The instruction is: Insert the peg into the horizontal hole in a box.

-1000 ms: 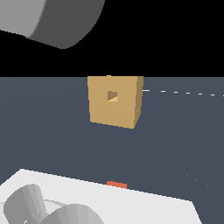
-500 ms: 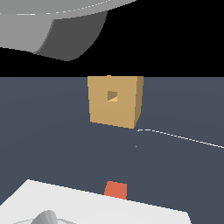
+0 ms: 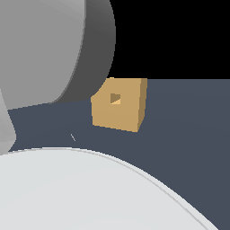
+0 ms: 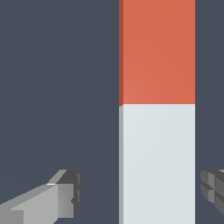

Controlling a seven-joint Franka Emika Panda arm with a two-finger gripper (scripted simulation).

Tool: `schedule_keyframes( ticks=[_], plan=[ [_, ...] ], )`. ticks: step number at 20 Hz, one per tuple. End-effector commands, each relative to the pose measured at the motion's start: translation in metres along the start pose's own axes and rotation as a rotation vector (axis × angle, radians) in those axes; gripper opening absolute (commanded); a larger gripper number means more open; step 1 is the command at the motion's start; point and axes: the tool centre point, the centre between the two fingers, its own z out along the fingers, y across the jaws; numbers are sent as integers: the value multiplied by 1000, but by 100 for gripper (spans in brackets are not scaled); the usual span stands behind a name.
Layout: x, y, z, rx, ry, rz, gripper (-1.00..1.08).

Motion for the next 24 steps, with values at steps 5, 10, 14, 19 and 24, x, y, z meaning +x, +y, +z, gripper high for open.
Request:
schedule_keyframes(
  ticks=[5, 10, 14, 19, 24],
  plan=[
    [0, 1, 0, -2, -1, -1, -100],
    [0, 1, 0, -2, -1, -1, -100],
    [1, 1, 0, -2, -1, -1, -100],
    [8, -3, -3, -2, 0, 5, -100],
    [26, -11, -10, -2, 0, 17, -100]
  ],
)
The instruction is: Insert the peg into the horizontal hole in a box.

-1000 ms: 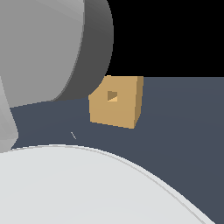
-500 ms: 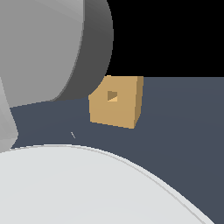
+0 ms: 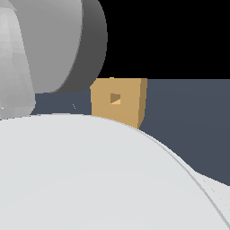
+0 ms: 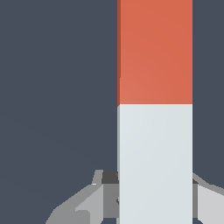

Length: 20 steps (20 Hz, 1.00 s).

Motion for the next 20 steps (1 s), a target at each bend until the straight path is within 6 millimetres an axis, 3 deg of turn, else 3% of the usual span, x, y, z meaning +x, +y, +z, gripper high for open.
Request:
schedule_keyframes(
  ticks=[1, 8, 20],
  plan=[
    [11, -4, -5, -3, 0, 6, -100],
    [59, -26, -24, -3, 0, 39, -100],
    [172, -67, -67, -3, 1, 112, -100]
  ],
)
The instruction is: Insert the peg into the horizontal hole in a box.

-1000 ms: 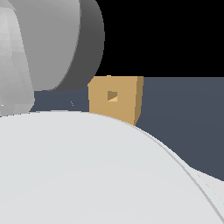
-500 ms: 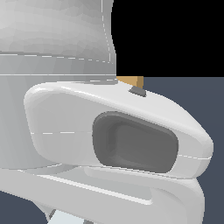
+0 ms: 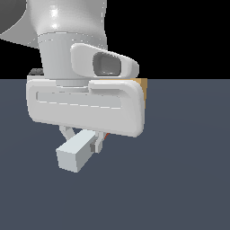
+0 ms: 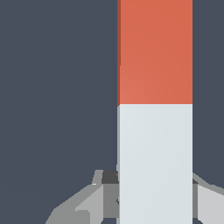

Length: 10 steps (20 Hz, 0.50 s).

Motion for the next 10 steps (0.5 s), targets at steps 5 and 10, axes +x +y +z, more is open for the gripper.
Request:
schedule_keyframes(
  ticks=[5, 10],
  plan=[
    [50, -20, -21, -2, 0, 34, -100],
    [76, -29, -31, -2, -1, 51, -100]
  ],
)
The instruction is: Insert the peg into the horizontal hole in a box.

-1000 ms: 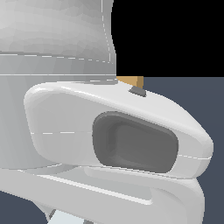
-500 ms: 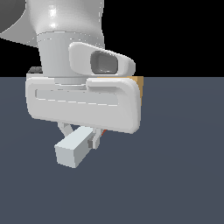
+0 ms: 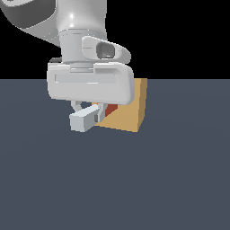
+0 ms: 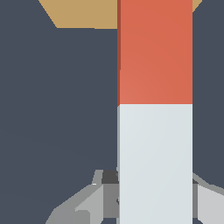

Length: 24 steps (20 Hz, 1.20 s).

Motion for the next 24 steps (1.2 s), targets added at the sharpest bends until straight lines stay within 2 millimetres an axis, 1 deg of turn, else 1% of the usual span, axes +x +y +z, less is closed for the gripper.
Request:
schedule_keyframes(
  ticks=[1, 4, 8, 24],
  plan=[
    [11, -4, -5, -2, 0, 9, -100],
    [19, -7, -9, -2, 0, 15, -100],
    [24, -8, -11, -2, 0, 18, -100],
    [22, -6, -9, -2, 1, 13, -100]
  ],
)
